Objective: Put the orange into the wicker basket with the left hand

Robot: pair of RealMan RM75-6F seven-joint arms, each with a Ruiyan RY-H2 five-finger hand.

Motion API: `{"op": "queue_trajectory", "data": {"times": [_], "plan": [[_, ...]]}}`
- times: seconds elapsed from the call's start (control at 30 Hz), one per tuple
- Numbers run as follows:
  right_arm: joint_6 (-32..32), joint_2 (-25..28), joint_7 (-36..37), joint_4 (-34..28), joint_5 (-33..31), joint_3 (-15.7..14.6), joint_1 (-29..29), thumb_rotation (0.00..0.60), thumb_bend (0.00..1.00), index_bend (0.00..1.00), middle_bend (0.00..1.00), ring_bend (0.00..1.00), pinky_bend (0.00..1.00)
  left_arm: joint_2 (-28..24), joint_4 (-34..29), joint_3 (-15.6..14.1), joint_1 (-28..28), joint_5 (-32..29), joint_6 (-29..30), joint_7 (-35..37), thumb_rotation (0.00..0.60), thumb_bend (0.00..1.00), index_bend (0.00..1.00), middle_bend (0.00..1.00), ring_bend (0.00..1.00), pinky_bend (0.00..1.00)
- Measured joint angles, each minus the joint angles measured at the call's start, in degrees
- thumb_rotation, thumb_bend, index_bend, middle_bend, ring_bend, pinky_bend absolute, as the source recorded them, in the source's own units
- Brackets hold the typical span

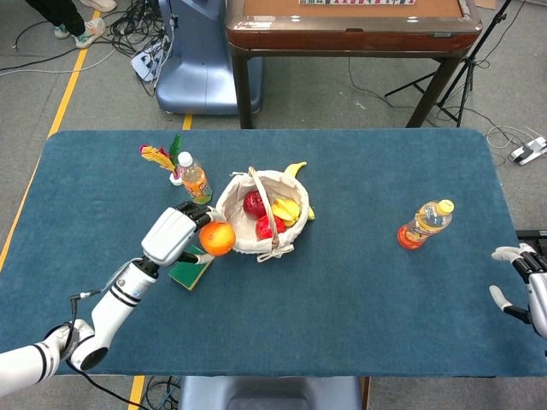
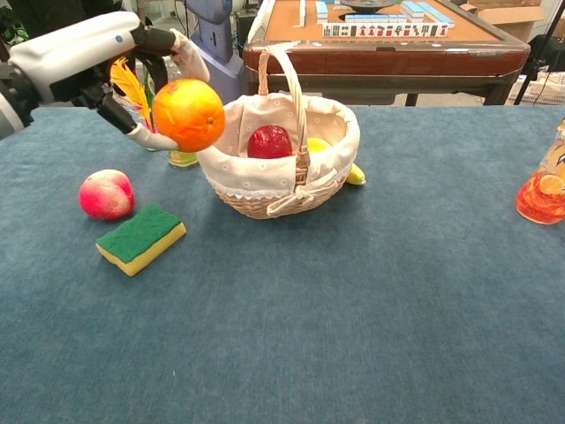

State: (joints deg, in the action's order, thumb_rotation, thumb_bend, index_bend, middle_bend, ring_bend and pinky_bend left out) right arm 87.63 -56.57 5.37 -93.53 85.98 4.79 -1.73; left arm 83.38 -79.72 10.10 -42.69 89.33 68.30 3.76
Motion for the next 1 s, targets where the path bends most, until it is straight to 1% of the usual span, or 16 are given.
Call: {"op": "queue_trajectory", "data": {"times": [0.2,0.33,0.47,0.67,0.83,1.0], "plan": [[0.11,0.17,0.05,-0.10,-0.37,-0.20,0.39,0.600,0.26,0.35,0.32,0.30,0.42,2.64,1.68,2.00,-2.16,-2.91,-2.44,-1.68,0.600,0.11,0.35,0.40,0.48,0.35],[-0.07,0.10,0.30,0.11,-0.41,-0.30,0.41,0.600,0.26,0.35,0.32,0.30,0.42,4.71,3.18,2.92,-2.96,-4.00,-2.44,-3.45,0.600,0.11,0.29,0.39,0.46,0.35],[-0.11,0.11,0.57,0.33,-0.49,-0.30,0.42,0.600,0.26,0.35,0.32,0.30,0.42,5.96,4.07,3.65,-3.56,-5.88,-2.92,-5.77,0.600,0.12,0.19,0.29,0.39,0.35],[-0.17,-0.05,1.16,0.73,-0.65,-0.25,0.44,0.600,0.26,0.35,0.32,0.30,0.42,7.38,4.97,4.39,-3.77,-7.55,-2.35,-8.36,0.600,0.11,0.12,0.20,0.29,0.34],[-0.24,-0.06,1.45,0.96,-0.53,-0.25,0.37,0.600,0.26,0.35,0.32,0.30,0.42,7.18,4.29,4.34,-2.82,-8.13,-0.83,-9.87,0.600,0.12,0.11,0.18,0.28,0.33],[-0.40,0.04,1.62,1.07,-0.46,-0.15,0.18,0.600,0.26,0.35,0.32,0.30,0.42,4.81,0.51,3.84,-0.34,-9.65,0.66,-12.28,0.600,0.11,0.12,0.18,0.28,0.33]]}}
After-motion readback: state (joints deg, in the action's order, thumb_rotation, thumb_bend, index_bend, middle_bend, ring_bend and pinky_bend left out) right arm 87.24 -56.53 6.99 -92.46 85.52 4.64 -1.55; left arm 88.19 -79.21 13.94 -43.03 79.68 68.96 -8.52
